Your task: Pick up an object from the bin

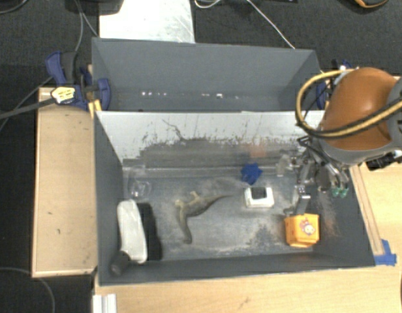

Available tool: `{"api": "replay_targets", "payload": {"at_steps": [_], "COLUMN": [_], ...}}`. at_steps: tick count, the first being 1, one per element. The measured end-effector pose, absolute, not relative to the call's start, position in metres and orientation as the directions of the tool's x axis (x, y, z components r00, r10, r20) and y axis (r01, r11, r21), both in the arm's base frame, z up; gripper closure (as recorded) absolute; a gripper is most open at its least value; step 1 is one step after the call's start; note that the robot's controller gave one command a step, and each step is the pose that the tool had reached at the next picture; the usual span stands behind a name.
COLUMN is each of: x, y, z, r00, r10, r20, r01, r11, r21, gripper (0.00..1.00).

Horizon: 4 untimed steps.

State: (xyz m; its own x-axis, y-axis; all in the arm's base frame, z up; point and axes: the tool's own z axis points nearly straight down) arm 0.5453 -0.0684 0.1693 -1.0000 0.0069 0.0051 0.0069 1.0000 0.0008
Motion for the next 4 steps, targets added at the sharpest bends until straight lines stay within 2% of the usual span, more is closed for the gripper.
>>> {"api": "replay_targets", "payload": {"at_steps": [1, 2, 3, 4], "x": [0.547, 0.555, 0.555, 0.560], "y": [-0.068, -0.055, -0.053, -0.052], "z": [0.174, 0.089, 0.140, 0.100], "r00": [-1.000, -0.986, -0.980, -0.982], "r10": [0.004, -0.167, -0.201, -0.188], "r20": [-0.003, -0.001, -0.010, -0.003], "r01": [0.004, -0.167, -0.201, -0.188], "r11": [1.000, 0.986, 0.980, 0.982], "r21": [0.000, 0.000, -0.003, 0.001], "gripper": [0.00, 0.00, 0.00, 0.00]}}
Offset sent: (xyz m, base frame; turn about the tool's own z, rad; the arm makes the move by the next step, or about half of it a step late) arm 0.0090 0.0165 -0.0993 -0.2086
